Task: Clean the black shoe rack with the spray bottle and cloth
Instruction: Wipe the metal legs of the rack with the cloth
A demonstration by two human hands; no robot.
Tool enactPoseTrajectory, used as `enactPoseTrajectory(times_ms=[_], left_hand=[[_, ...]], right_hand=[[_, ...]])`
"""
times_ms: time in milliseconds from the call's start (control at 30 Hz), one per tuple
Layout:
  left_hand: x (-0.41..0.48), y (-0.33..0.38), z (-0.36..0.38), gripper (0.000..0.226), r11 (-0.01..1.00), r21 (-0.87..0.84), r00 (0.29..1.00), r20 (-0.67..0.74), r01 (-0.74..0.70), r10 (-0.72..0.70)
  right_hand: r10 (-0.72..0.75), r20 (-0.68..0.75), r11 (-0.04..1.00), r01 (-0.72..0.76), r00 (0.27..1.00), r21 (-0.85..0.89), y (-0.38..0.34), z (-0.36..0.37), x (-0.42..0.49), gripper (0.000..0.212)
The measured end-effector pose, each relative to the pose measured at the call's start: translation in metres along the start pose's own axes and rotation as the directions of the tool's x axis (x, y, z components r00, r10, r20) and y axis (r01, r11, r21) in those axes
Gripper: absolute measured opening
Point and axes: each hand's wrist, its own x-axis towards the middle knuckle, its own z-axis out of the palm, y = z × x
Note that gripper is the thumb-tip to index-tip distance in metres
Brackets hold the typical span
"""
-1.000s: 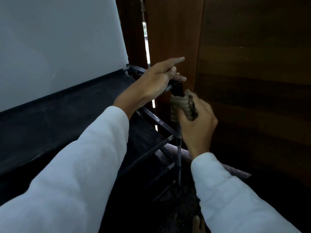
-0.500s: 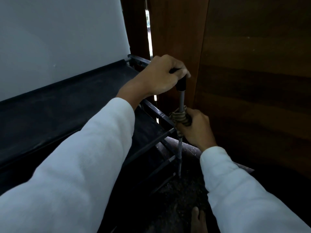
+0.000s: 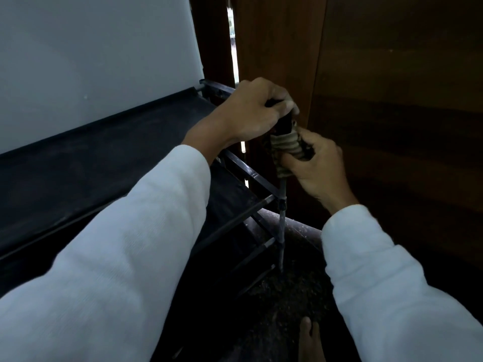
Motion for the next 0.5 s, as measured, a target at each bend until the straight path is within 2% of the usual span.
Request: enactPoseTrajectory(times_ms=[233, 400, 500], left_hand=[[0.000, 0.000, 0.001, 0.025, 0.999, 0.045, 0.999, -0.018, -0.027, 0.028], [0.000, 0.003, 0.002, 0.028, 0.981, 0.177, 0.996, -0.025, -0.078, 0.084], [-0.001, 0.005, 0.006, 0.028, 0.952, 0.268, 0.985, -0.045, -0.148, 0.166]], right_hand=[[0.175, 0.131, 0.984, -0.168, 0.976, -0.063, 0.041, 0.017, -0.029, 0.036], [0.205, 0.104, 0.972, -0.190, 0.973, -0.136, 0.044, 0.023, -0.034, 0.047], [0.224, 0.015, 0.975, -0.224, 0.975, -0.017, 0.034, 0.027, -0.037, 0.046]])
